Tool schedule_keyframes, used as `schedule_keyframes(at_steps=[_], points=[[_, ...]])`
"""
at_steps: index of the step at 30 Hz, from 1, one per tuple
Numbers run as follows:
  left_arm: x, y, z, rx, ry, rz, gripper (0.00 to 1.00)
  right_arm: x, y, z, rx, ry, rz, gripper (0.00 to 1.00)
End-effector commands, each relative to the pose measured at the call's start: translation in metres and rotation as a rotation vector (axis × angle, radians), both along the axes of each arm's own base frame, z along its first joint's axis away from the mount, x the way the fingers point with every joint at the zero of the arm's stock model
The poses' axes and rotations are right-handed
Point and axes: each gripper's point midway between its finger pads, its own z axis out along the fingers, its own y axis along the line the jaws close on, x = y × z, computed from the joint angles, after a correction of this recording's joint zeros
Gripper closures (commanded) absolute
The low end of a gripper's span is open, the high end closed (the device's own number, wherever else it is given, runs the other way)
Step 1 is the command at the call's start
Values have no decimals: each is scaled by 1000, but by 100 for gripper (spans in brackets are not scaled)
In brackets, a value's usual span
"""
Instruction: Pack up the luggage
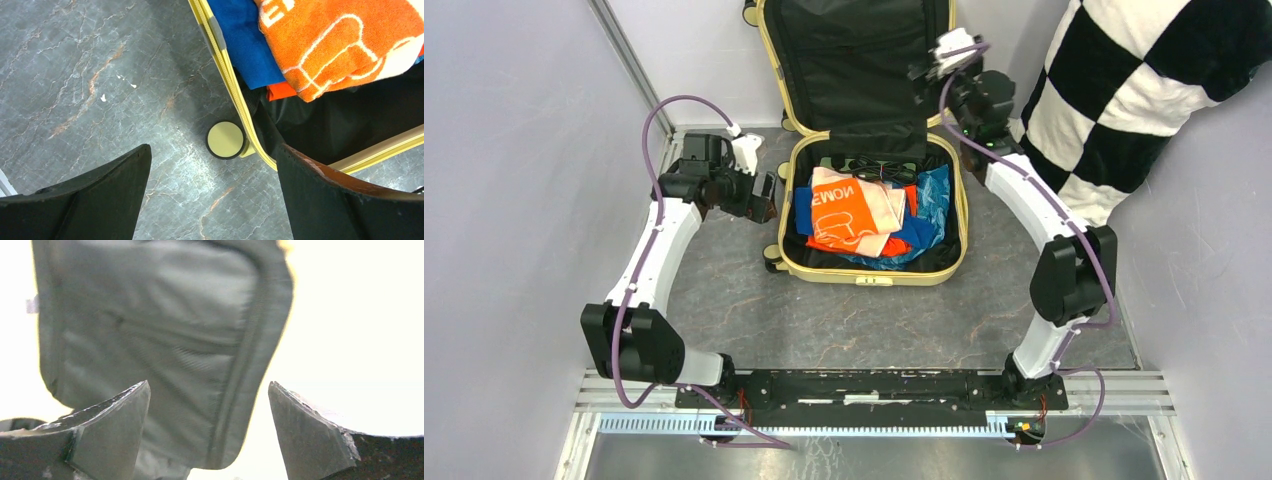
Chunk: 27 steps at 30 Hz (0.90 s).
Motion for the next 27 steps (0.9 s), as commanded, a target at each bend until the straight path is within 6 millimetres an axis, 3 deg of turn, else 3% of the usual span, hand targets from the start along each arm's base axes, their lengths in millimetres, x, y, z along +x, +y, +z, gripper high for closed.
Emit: schedule_keyframes(at_steps=[1,5,7,10,18,27], points=[[8,4,19,-6,-66,8,0,12,-60,62,305,-113,-106,9],[8,7,14,-7,-54,1,0,52,-82,76,425,-122,-27,17],[8,9,9,1,-45,-5,0,74,-93,66,487,-106,40,19],[8,13,1,16,-26,-8,0,88,-109,55,573,-123,137,21],[11,18,-8,24,12,-15,0,93,-94,21,541,-143,283,23],[16,18,-14,27,33,-11,0,100,-85,2,568,-128,339,23]])
